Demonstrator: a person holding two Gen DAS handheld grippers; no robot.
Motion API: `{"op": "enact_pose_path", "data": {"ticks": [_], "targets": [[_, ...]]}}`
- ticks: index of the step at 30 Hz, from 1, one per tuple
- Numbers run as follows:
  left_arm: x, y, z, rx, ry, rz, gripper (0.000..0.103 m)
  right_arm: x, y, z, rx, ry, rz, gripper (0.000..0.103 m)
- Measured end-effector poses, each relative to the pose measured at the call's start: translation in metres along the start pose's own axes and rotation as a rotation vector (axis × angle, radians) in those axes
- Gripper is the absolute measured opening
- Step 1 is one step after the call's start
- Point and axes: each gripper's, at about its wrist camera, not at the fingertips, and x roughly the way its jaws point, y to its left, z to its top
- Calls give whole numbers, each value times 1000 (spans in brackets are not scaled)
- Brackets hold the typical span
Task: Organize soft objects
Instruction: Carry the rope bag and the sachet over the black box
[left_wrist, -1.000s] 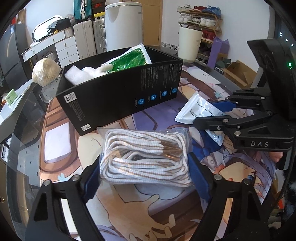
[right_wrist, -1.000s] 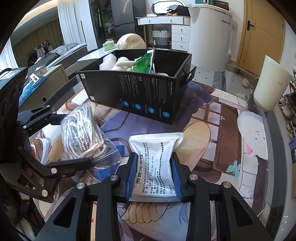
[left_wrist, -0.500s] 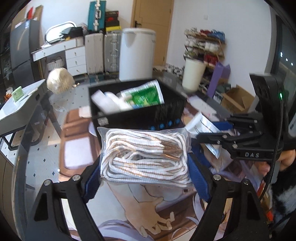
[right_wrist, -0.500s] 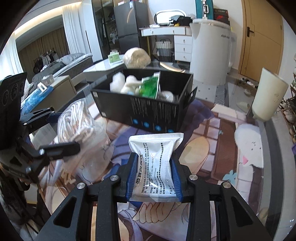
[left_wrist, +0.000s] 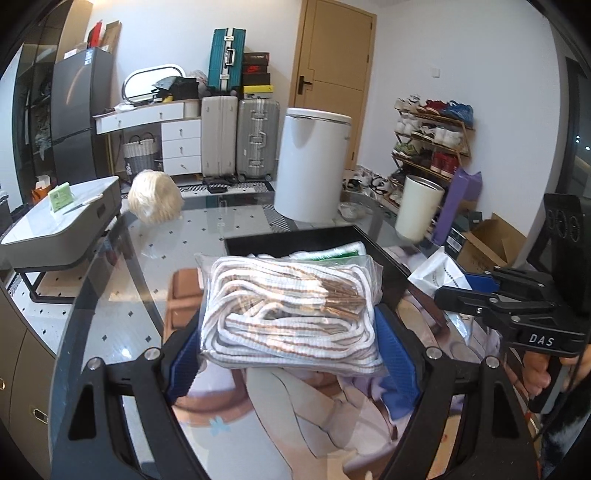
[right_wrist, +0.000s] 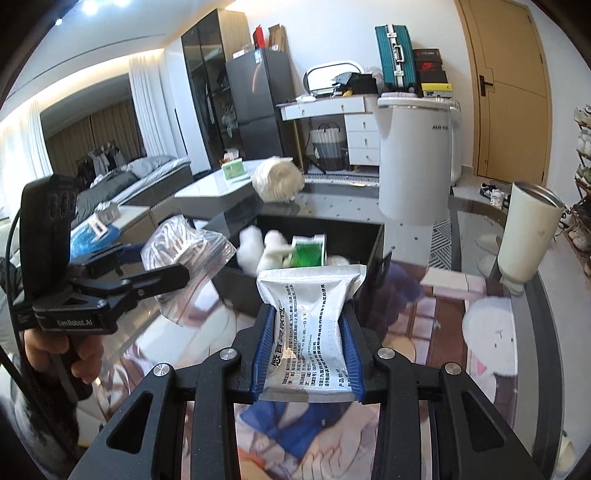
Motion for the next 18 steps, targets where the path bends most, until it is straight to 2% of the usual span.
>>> {"op": "enact_pose_path", "data": {"ticks": [9,18], "targets": [[18,9,20,-17,-27,19,84,27,3,37,-13,-24,-2,35],[23,17,22,-23,-23,31,84,66,5,52,-63,33,-30,35]]}}
